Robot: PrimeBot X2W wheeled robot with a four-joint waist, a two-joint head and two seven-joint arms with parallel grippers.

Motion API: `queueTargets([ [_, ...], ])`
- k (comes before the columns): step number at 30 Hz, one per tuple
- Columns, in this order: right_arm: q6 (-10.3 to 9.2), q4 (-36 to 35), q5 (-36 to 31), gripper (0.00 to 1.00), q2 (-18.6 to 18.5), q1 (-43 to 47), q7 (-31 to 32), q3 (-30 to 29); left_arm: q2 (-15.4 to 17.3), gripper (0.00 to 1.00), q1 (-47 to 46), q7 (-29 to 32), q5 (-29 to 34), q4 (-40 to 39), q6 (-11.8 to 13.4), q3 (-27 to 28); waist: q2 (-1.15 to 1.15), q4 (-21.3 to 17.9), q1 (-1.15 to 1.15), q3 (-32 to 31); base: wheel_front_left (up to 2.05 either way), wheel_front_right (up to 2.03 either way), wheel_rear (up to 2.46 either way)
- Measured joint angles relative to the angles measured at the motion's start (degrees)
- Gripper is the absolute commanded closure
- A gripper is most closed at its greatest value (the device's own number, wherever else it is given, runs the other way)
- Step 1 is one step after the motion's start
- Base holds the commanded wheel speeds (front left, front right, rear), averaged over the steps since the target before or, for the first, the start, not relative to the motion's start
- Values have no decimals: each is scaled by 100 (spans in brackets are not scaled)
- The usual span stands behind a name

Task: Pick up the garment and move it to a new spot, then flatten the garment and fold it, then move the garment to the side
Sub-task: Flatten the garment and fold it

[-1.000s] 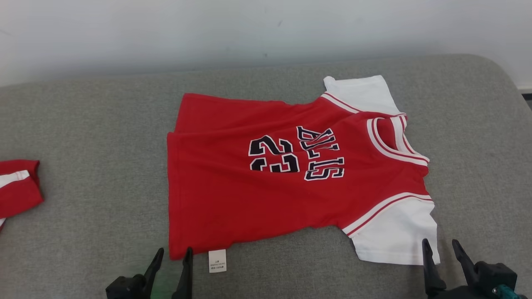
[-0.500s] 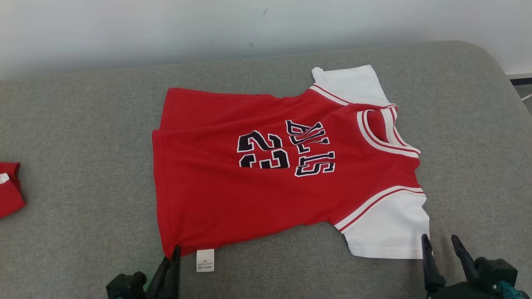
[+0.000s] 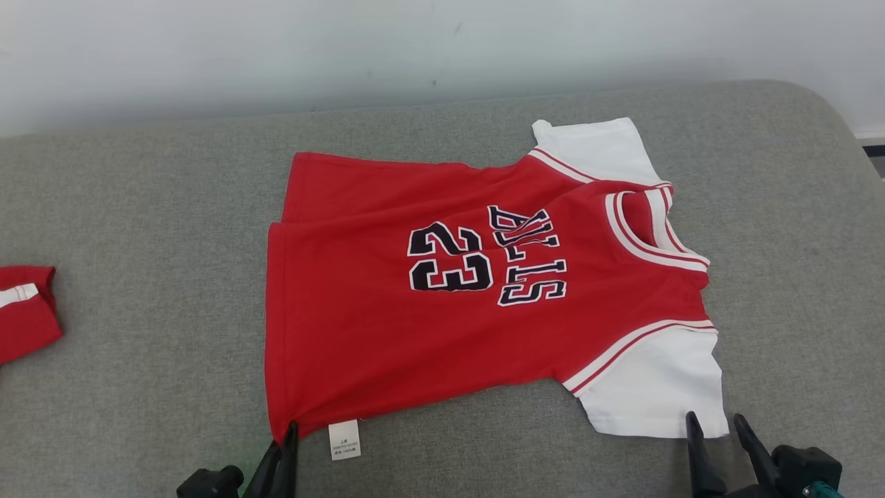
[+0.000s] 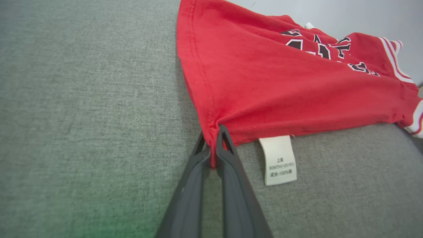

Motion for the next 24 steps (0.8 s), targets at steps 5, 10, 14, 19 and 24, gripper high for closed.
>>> queueTargets([
  [5,0,241,112,0,40,-63,0,-147,-1,100,-1,0,55,-62,3,-23,0,58,0,45,0,0,0],
  [10,0,467,149,17,123,-273,-3,-148,0,100,-10,0,115,-102,-8,-14,0,110,0,116,0,0,0],
  [14,0,599,257,100,105,-371,-11,-69,0,100,-18,0,157,-124,-33,-15,0,160,0,140,0,0,0],
  [19,0,479,326,100,80,-371,-2,-73,-3,100,-32,0,156,-276,11,96,0,179,0,106,0,0,0],
  [24,0,-253,454,100,107,-410,0,-146,-1,100,-53,0,164,-563,-16,276,0,172,0,-45,0,0,0],
])
